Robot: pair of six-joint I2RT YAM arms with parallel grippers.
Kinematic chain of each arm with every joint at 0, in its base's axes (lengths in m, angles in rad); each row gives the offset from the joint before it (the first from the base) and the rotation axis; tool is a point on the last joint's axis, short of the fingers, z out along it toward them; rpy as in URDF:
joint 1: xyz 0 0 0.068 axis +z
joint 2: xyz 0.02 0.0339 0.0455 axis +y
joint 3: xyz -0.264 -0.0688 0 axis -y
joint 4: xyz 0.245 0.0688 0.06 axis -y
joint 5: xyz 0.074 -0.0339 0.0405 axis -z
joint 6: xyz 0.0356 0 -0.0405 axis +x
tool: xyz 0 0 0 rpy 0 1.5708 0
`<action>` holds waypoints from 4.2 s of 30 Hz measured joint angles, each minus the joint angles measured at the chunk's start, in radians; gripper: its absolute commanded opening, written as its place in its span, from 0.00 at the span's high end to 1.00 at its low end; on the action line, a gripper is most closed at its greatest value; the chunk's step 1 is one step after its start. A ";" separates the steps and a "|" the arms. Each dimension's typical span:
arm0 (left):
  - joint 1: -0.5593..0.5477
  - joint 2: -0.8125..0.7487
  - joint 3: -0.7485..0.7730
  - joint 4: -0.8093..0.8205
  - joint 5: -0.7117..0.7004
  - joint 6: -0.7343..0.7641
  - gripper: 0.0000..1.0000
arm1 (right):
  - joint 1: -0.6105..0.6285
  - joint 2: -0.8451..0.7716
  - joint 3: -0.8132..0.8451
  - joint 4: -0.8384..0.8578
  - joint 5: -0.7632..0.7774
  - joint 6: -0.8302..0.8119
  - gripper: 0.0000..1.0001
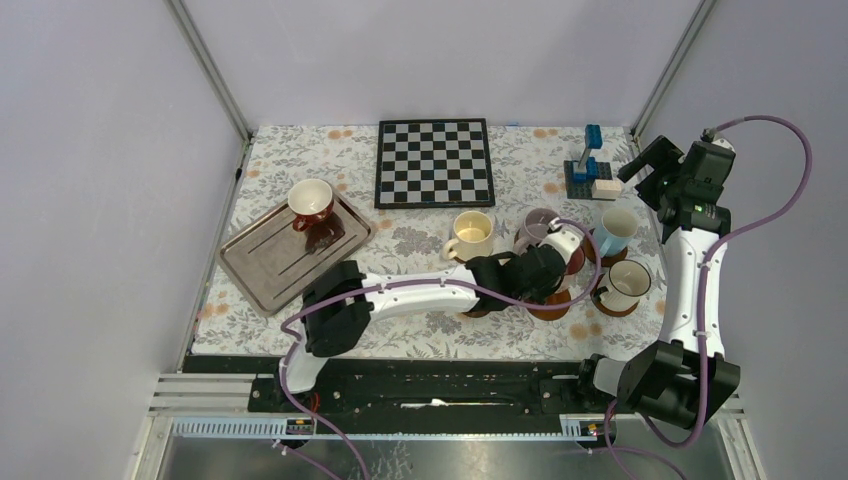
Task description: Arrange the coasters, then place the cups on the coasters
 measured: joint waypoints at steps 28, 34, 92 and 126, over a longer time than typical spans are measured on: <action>-0.012 0.027 -0.095 0.051 0.047 -0.015 1.00 | 0.000 0.000 -0.025 0.023 -0.044 0.000 0.00; -0.016 0.027 -0.100 0.059 0.053 -0.020 1.00 | 0.000 0.000 -0.025 0.026 -0.045 0.000 0.00; 0.100 -0.349 -0.135 -0.080 0.283 0.087 0.03 | 0.000 -0.002 -0.060 0.088 -0.199 -0.037 0.00; 1.465 -0.489 -0.591 -0.219 0.599 0.554 0.40 | 0.000 0.035 -0.176 0.164 -0.421 -0.304 0.00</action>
